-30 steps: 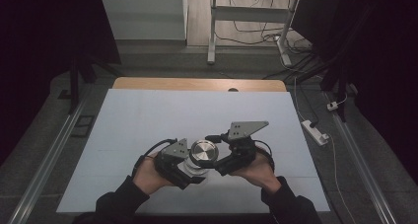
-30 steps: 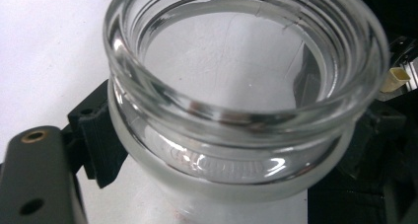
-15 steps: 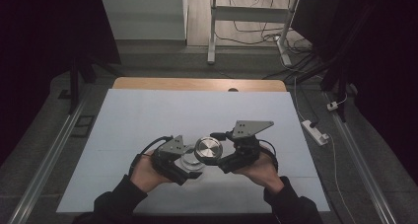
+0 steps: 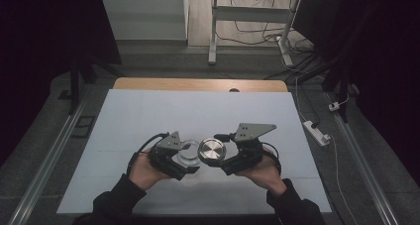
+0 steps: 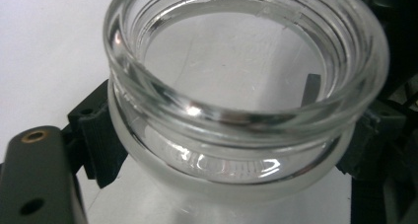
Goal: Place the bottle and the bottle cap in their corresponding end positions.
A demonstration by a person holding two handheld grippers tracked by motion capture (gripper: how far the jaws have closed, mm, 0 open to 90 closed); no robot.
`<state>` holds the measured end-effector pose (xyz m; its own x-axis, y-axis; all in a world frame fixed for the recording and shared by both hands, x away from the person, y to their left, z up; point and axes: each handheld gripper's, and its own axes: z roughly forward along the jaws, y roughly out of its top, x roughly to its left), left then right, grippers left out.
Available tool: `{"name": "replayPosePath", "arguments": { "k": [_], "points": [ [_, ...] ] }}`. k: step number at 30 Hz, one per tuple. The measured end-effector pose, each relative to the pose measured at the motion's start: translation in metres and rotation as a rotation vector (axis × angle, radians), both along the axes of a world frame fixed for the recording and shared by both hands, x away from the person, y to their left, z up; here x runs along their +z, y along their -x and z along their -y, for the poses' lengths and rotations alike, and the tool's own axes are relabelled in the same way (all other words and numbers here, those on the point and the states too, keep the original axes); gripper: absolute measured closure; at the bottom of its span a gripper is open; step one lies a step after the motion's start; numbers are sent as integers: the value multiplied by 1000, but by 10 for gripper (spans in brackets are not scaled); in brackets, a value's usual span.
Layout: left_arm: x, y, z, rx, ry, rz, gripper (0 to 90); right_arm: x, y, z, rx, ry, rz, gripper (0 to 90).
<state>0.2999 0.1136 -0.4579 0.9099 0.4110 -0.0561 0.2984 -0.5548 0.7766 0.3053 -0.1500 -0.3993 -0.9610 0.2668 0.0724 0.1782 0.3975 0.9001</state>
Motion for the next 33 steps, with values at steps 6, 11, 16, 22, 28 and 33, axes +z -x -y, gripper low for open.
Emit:
{"name": "replayPosePath", "arguments": {
  "k": [6, 11, 16, 22, 28, 33],
  "points": [
    [1, -4, -3, 26, -1, 5, 157, -1, 4, 1, -3, -1, 10, 196],
    [3, -9, -4, 43, 1, 11, 157, -3, 8, 2, -5, 3, 18, 196],
    [5, -14, -4, 53, 4, 21, 157, -8, 11, 3, -10, 14, 31, 196],
    [8, -20, -1, 64, -5, 34, 157, -14, 13, 3, -14, 21, 32, 197],
    [9, -30, 4, 64, -10, 46, 157, -21, 16, 4, -23, 26, 35, 196],
    [9, -38, 9, 65, -12, 53, 157, -25, 21, 6, -35, 29, 35, 196]
  ]
}}
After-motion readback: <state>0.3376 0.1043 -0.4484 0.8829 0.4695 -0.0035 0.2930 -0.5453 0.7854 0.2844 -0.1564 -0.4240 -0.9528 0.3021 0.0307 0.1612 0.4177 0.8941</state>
